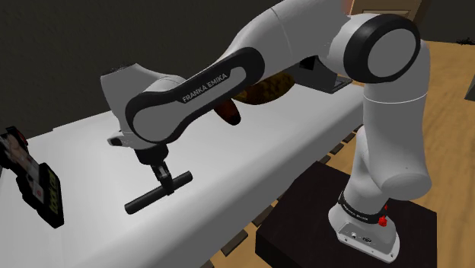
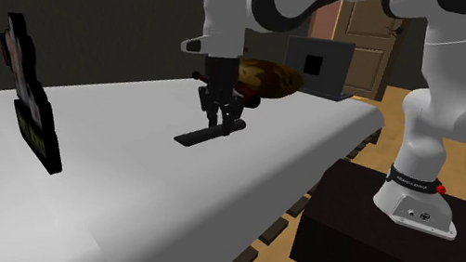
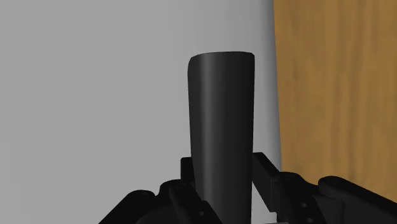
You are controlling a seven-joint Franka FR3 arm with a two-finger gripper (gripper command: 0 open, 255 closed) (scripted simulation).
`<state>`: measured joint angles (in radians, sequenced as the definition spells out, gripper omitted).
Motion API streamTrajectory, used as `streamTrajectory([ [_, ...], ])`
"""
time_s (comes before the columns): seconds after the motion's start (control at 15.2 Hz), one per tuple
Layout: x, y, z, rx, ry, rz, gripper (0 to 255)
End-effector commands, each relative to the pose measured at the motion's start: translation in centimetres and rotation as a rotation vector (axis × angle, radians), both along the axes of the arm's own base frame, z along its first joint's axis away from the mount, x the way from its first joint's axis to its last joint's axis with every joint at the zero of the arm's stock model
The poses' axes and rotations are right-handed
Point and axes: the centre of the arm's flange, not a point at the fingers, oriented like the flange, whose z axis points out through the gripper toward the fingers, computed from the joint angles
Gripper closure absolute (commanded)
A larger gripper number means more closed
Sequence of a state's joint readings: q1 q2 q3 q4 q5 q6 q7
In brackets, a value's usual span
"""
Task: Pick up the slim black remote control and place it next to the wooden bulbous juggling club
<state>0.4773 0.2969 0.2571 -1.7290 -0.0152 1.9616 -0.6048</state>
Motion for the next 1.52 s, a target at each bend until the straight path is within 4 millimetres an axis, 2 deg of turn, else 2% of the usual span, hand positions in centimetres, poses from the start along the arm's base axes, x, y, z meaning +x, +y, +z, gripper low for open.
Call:
streamTrajectory([
  [0.0, 0.0, 0.0, 1.1, 0.000, 0.000, 0.000, 255],
  [1.06, 0.0, 0.0, 9.3, 0.000, 0.000, 0.000, 255],
  [1.45, 5.1, -6.1, 9.3, 0.000, 0.000, 0.000, 255],
])
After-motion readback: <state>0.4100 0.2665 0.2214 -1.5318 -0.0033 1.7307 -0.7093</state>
